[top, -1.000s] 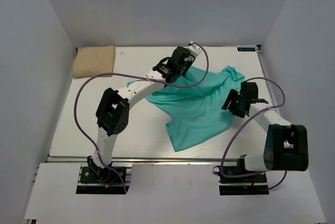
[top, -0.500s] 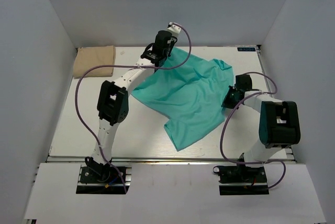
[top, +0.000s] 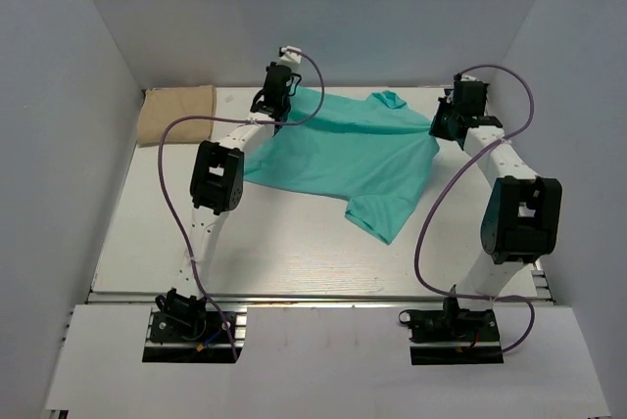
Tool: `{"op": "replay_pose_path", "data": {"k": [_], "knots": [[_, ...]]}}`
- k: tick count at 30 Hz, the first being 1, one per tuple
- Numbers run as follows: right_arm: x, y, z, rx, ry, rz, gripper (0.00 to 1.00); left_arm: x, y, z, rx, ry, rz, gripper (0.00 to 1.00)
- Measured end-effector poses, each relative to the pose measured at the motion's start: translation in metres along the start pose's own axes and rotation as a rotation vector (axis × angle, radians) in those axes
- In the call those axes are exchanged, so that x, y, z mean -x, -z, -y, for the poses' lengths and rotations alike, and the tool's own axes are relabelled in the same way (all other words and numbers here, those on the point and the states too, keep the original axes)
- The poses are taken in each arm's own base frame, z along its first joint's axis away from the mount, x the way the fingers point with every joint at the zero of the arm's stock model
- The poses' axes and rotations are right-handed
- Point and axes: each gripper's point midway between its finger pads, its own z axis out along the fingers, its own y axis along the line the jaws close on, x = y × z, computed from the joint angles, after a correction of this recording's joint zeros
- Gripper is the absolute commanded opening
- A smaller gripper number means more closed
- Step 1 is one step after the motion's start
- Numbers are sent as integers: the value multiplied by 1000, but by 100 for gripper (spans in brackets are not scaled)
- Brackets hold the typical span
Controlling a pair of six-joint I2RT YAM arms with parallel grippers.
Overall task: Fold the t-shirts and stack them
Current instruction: Flatten out the tshirt
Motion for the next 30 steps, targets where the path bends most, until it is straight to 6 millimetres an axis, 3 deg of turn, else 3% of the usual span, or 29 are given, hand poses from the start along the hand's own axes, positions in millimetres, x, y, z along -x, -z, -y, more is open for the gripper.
{"op": "replay_pose_path", "data": {"k": [4, 5, 6, 7, 8, 9, 10, 12, 13, 16, 18, 21, 26, 30], "knots": [[35, -25, 13, -92, 11, 18, 0, -18, -23, -27, 88, 54, 6, 29], [36, -34, 19, -120, 12, 1, 0, -23, -27, -34, 106, 68, 3, 35], [36, -44, 27, -150, 10, -23, 0, -27, -31, -38, 115, 80, 4, 49], [34, -54, 36, -177, 12, -47, 4, -30, -35, -43, 125, 90, 4, 77], [33, -63, 43, -199, 12, -68, 29, -32, -37, -46, 130, 97, 4, 100], [33, -71, 51, -221, 10, -86, 44, -35, -39, -49, 131, 108, 1, 100], [33, -79, 58, -235, 14, -99, 54, -37, -41, -52, 131, 122, -2, 100], [35, -87, 65, -244, 13, -113, 85, -40, -42, -54, 129, 132, -10, 100], [35, -87, 67, -237, 21, -122, 90, -40, -41, -54, 125, 132, -19, 100], [41, -81, 60, -192, 20, -122, 90, -46, -34, -52, 108, 134, -61, 100], [44, -74, 50, -151, 19, -105, 90, -54, -19, -54, 91, 132, -125, 100], [37, -49, 39, -104, 14, -97, 90, -66, 21, -56, 30, 134, -247, 100], [7, 1, 23, -25, -28, -84, 90, -53, 102, -59, -115, 234, -360, 100], [-29, 19, 17, 26, -68, -110, 90, -54, 156, -53, -231, 328, -398, 100]]}}
